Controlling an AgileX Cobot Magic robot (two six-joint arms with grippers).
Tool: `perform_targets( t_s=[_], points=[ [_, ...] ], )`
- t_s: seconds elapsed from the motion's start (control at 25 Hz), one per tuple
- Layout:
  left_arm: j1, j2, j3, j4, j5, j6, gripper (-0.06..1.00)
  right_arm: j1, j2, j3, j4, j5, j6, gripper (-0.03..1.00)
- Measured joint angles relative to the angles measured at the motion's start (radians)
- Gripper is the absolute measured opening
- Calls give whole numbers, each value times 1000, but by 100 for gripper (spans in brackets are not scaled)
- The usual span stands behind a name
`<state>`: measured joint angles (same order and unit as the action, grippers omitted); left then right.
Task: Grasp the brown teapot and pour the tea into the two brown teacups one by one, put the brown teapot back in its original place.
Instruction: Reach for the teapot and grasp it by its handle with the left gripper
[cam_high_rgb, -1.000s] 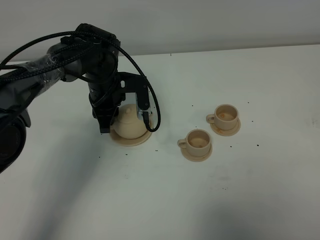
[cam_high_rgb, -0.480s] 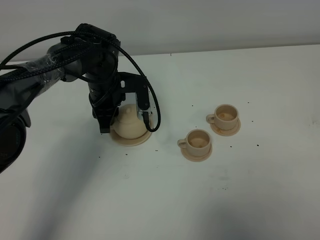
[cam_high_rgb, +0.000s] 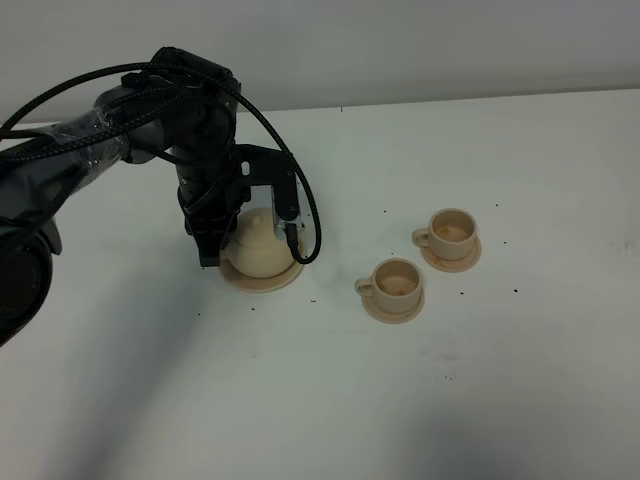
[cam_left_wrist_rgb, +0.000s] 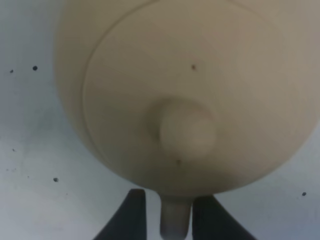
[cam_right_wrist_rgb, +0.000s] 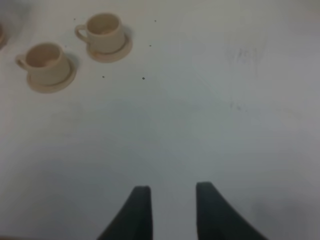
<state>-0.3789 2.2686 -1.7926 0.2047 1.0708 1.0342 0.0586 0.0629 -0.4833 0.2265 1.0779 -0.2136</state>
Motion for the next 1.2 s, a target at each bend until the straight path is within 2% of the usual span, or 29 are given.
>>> perform_targets(
  t_s=[1.2],
  points=[
    [0,6,0,-1,15,-1,23,0,0,0,0,0,0,23]
  ],
)
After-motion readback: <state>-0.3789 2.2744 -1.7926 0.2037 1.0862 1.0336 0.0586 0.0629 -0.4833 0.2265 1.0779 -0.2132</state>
